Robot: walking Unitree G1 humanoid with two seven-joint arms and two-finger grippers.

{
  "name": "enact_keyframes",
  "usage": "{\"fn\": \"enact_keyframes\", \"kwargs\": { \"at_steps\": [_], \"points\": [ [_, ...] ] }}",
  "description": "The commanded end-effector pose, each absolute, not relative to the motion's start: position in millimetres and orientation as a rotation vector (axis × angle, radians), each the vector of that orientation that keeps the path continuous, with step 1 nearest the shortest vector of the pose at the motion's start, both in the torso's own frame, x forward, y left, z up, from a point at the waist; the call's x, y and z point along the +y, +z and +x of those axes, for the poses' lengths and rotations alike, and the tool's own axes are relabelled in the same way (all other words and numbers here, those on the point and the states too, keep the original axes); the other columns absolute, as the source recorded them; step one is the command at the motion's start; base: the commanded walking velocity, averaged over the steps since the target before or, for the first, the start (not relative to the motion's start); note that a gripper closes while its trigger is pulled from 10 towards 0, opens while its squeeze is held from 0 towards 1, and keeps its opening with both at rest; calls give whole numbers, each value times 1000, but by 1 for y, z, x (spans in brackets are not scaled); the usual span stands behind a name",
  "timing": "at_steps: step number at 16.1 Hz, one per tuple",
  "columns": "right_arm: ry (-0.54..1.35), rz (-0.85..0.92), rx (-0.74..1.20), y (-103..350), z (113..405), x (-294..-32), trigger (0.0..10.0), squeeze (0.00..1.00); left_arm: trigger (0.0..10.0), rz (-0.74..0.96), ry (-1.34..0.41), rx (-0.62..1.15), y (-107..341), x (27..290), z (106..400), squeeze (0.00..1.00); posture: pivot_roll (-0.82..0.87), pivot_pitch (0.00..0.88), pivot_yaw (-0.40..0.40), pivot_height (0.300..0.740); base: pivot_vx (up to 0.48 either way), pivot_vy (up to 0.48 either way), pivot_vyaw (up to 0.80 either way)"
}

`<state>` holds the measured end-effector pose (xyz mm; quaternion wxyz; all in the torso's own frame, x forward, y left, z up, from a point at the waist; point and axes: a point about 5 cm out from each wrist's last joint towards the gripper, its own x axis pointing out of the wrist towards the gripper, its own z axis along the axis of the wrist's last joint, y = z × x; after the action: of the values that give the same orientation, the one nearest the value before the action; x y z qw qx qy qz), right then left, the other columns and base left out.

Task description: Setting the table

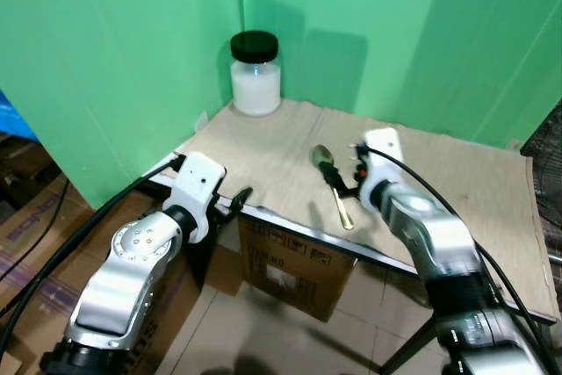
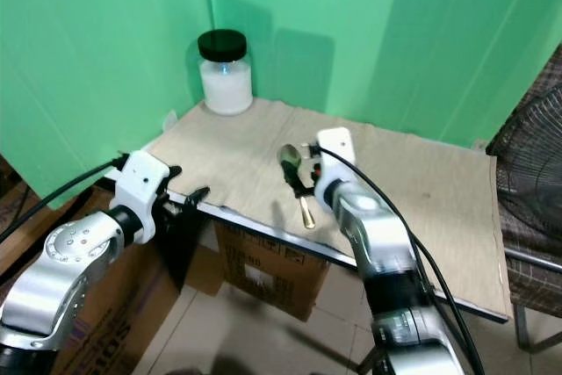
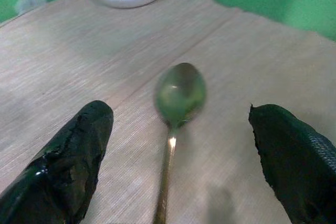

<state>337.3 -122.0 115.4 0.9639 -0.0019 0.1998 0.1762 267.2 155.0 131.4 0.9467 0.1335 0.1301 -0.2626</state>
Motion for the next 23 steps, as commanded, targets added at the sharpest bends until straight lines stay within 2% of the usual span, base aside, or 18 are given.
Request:
{"fn": "enact_keyframes", "kwargs": {
  "at_steps": [1, 4, 5, 6, 7, 8, 9, 10, 11, 23],
  "points": [
    [375, -26, 433, 117, 350, -122, 10000, 1000, 10000, 297, -600, 289, 134, 155, 267, 1000, 51, 0, -10, 740, 0, 0, 0],
    [357, -65, 503, 111, 362, -123, 10000, 1000, 10000, 308, -695, 326, 135, 156, 260, 1000, 50, 0, -16, 740, 0, 0, 0],
    [336, -73, 515, 109, 364, -124, 10000, 1000, 10000, 328, -712, 331, 134, 156, 259, 839, 49, 0, -19, 740, 0, 0, 0],
    [322, -90, 533, 107, 366, -125, 10000, 647, 10000, 349, -721, 341, 132, 157, 258, 576, 47, 0, -20, 740, 0, 0, 0],
    [316, -85, 548, 105, 367, -125, 10000, 0, 10000, 353, -727, 346, 132, 156, 257, 482, 48, 0, -20, 740, 0, 0, 0],
    [318, -67, 562, 104, 369, -125, 10000, 0, 10000, 350, -739, 347, 133, 155, 257, 467, 46, 0, -18, 740, 0, 0, 0],
    [321, -74, 576, 101, 369, -126, 4824, 0, 10000, 362, -734, 346, 132, 155, 258, 443, 45, 0, -17, 740, 0, 0, 0],
    [327, -78, 583, 99, 368, -125, 1686, 0, 10000, 361, -735, 349, 131, 155, 258, 443, 44, 0, -17, 740, 0, 0, 0],
    [316, -87, 581, 97, 368, -127, 118, 0, 10000, 359, -741, 353, 130, 154, 257, 435, 44, 0, -17, 740, 0, 0, 0],
    [320, -7, 653, 84, 365, -127, 0, 0, 10000, 363, -756, 355, 129, 153, 257, 443, 45, 0, -18, 740, 0, 0, 0]
  ]
}}
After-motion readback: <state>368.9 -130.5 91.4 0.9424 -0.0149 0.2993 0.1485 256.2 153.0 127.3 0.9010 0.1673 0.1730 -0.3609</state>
